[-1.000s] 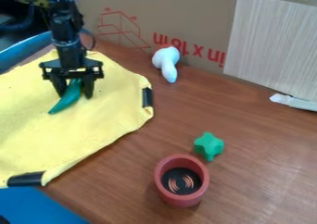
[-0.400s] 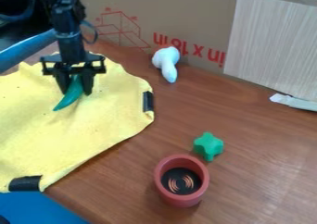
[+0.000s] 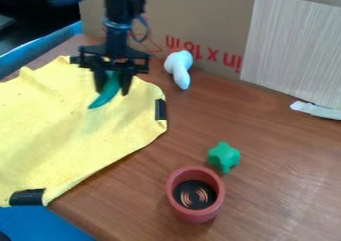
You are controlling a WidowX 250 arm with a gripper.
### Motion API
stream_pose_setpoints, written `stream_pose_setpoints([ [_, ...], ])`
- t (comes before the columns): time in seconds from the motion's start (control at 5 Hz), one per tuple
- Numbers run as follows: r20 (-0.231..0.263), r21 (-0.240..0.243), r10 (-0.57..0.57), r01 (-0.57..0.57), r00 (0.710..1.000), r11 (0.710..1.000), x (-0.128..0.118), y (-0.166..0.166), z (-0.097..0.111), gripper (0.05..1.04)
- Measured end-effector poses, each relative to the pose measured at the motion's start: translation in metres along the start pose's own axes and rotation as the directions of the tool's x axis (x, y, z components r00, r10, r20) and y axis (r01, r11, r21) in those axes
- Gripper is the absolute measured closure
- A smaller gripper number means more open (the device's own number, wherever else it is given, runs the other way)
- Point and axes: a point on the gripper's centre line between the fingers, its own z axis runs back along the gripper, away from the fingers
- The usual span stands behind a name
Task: Remove the green figure from the cloth
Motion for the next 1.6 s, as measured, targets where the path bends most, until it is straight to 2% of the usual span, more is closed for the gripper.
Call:
stream_pose_setpoints([
  [0.2, -0.034, 0.029, -0.036, 0.037, 0.999, 0.999, -0.007, -0.035, -0.009, 0.557],
  [0.4, -0.031, -0.004, -0.052, 0.052, 0.998, 0.999, -0.010, -0.061, -0.007, 0.557],
  [1.2, 0.021, -0.053, -0.145, 0.146, 0.989, 0.988, -0.047, -0.124, 0.000, 0.557],
  [1.4, 0.011, -0.045, -0.148, 0.149, 0.989, 0.988, -0.045, -0.138, -0.007, 0.557],
  [1.6, 0.035, -0.057, -0.140, 0.141, 0.990, 0.988, -0.043, -0.150, -0.007, 0.557],
])
